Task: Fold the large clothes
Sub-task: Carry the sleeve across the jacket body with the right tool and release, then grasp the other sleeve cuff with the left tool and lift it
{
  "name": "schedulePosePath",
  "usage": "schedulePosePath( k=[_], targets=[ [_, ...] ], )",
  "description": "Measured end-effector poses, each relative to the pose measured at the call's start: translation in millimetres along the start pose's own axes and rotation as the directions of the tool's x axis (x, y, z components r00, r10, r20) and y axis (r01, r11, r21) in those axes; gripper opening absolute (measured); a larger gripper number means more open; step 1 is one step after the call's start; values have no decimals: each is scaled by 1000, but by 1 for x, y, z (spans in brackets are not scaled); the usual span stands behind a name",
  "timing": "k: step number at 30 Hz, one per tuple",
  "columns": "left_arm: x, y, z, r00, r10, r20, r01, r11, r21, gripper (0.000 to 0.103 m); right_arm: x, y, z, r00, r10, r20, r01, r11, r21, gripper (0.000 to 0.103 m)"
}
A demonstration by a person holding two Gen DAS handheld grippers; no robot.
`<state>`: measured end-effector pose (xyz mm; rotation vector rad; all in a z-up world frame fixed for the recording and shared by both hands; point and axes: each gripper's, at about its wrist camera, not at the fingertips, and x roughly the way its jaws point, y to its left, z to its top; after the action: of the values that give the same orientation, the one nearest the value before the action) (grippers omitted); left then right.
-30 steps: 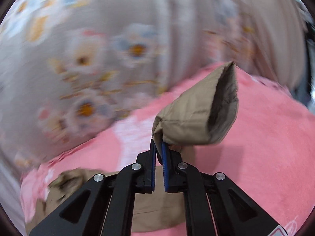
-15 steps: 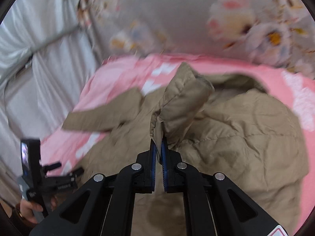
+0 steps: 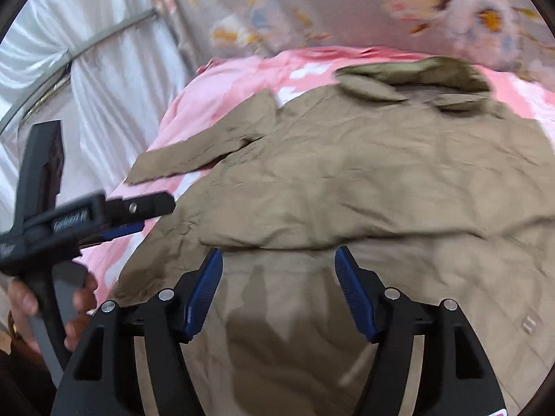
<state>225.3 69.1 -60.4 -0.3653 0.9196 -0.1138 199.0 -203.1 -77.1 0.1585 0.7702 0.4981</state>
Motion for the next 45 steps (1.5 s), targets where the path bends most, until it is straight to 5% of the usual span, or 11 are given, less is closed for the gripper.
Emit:
schedulePosePath(
  k=[5,10,15,16,18,21,25,29,38,42,45],
  targets=[
    [39,-21,5,988,-108,-109,103,993,-53,98,-49,-77,2,990,-112,91,89,969,230,66],
    [67,-28,10,980,-146,-138,127,982,-137,96,-72,-187,5,960,-251,124,146,826,545,67],
    [76,-34,21,989,-70,-133,58,994,-90,34,-58,-250,9,962,-239,136,80,715,694,57],
    [77,-34,24,989,-64,-131,55,996,-69,15,-53,-256,11,961,-243,131,83,706,703,44],
    [74,-34,31,991,-66,-119,61,997,-42,7,-41,-262,18,965,-234,120,87,713,696,12],
    [60,-39,39,998,-33,-55,34,999,28,5,-51,-257,30,955,-225,192,39,740,672,3],
    [75,-38,31,997,28,-75,-23,997,76,6,-55,-233,44,917,-369,153,232,804,547,1],
    [91,-39,15,995,77,-65,-68,990,124,6,-23,-239,34,903,-430,8,369,785,498,1],
    [94,-52,1,987,158,15,-157,955,250,10,-15,-237,29,881,-470,-48,437,773,460,7],
    [65,-48,8,989,147,26,-149,962,228,26,-54,-194,26,843,-537,36,479,779,404,15],
    [34,-52,18,995,75,60,-84,981,173,27,-64,-150,32,860,-499,106,444,835,325,14]
  ],
)
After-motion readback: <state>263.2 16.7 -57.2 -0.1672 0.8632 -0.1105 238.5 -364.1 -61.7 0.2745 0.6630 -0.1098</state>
